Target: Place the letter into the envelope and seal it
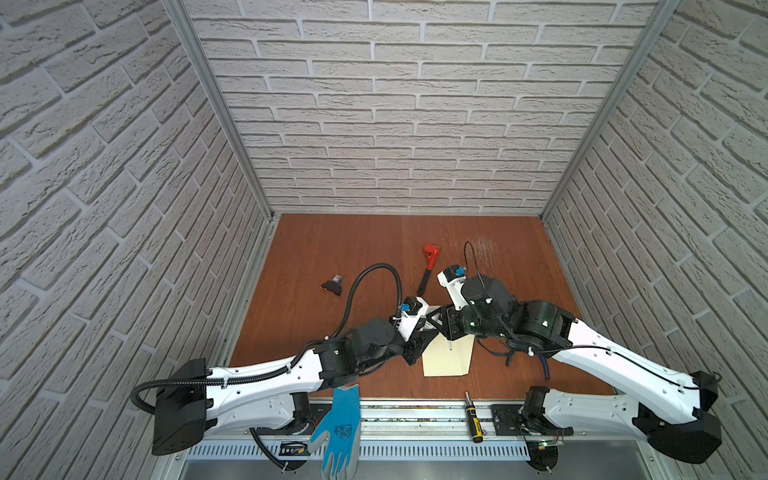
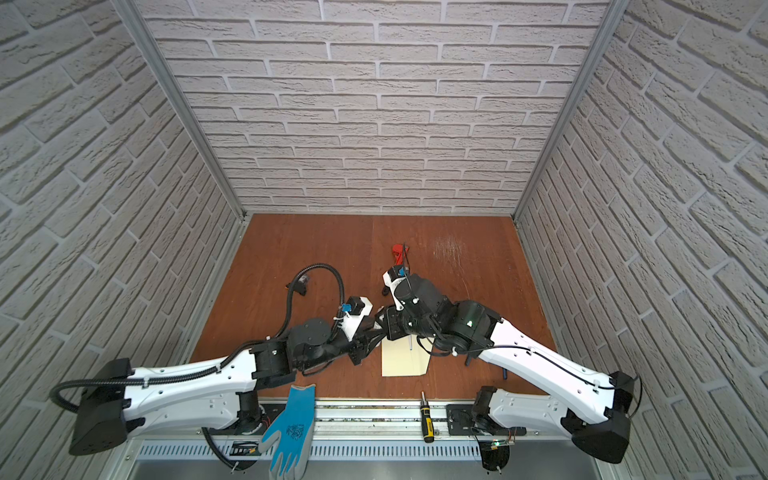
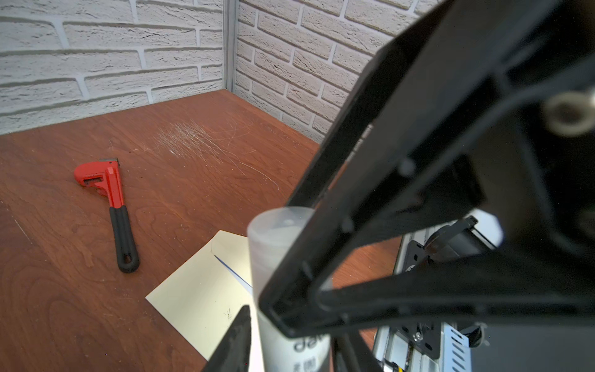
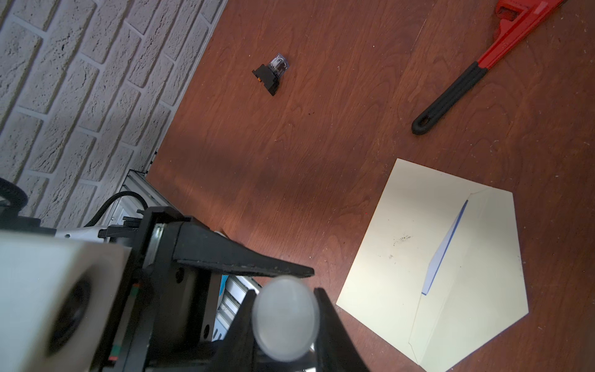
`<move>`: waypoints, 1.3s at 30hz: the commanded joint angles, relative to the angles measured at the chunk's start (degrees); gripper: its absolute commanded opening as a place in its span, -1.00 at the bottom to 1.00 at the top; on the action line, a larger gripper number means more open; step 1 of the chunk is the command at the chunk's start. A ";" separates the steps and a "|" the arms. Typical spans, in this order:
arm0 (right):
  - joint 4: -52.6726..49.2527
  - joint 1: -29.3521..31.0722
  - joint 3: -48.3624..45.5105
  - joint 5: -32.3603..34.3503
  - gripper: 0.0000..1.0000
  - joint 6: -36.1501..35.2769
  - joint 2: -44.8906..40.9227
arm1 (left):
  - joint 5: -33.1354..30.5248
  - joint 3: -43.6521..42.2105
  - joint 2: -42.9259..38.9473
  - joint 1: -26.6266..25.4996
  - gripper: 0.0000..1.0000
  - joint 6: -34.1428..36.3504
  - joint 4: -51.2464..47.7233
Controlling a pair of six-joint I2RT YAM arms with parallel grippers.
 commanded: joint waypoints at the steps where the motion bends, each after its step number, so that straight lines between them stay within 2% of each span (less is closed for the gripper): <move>1: 1.20 0.73 1.81 -0.34 -0.47 -0.45 -0.05 | 0.07 1.32 -0.13 0.42 -0.32 -0.43 2.33; 3: 1.26 0.72 1.64 -0.49 -0.42 -0.37 -0.27 | 0.21 1.31 -0.31 0.50 -0.54 -0.52 2.29; 6: 1.49 0.67 1.63 -0.28 -0.12 0.24 -0.53 | 0.51 1.16 -0.40 0.64 -0.91 -0.49 1.92; 8: 1.58 0.69 1.59 0.78 -0.01 0.84 -1.13 | 0.69 0.77 -0.52 0.63 -1.00 -0.76 2.09; 11: 2.20 0.67 1.46 2.59 0.03 1.30 -2.31 | 0.51 0.39 -0.83 0.68 -1.00 -1.10 2.09; 34: 6.83 0.59 -0.82 4.77 -0.21 1.66 -1.64 | 1.22 -0.27 -1.36 0.68 -1.00 -1.05 4.09; 39: 6.68 0.58 -0.91 4.38 -0.20 2.11 -0.94 | 1.13 -0.44 -1.62 0.63 -1.00 -0.94 4.54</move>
